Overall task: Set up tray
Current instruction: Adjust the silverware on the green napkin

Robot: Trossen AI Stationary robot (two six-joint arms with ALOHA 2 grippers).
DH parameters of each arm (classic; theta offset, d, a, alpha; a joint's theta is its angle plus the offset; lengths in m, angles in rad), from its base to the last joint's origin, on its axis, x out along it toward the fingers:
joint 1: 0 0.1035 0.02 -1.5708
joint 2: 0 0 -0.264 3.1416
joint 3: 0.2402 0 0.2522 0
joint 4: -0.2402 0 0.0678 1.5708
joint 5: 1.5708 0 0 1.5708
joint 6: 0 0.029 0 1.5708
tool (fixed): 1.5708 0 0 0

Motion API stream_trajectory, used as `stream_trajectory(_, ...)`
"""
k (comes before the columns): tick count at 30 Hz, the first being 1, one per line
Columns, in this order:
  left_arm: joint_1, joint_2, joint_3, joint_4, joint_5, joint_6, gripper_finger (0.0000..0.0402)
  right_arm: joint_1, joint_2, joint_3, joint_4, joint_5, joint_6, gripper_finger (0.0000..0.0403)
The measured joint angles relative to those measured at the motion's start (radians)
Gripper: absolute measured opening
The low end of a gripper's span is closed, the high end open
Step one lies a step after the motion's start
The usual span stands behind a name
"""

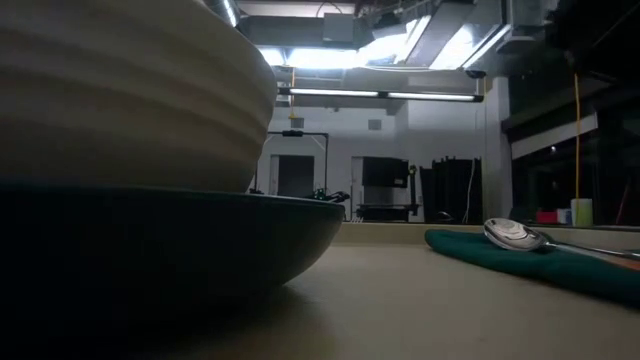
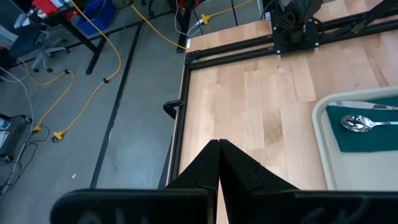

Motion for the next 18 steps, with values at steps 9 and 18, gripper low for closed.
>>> stream_trajectory(9,0.000,0.000,0.000,0.007,0.000,0.000,0.0004,0.000,0.040,0.000,0.000,0.000,-0.004,0.0003)
stream_trajectory(18,0.000,0.000,0.000,0.009,0.010,-0.001,0.0004,-0.009,0.055,0.000,-0.020,0.001,-0.003,0.0004)
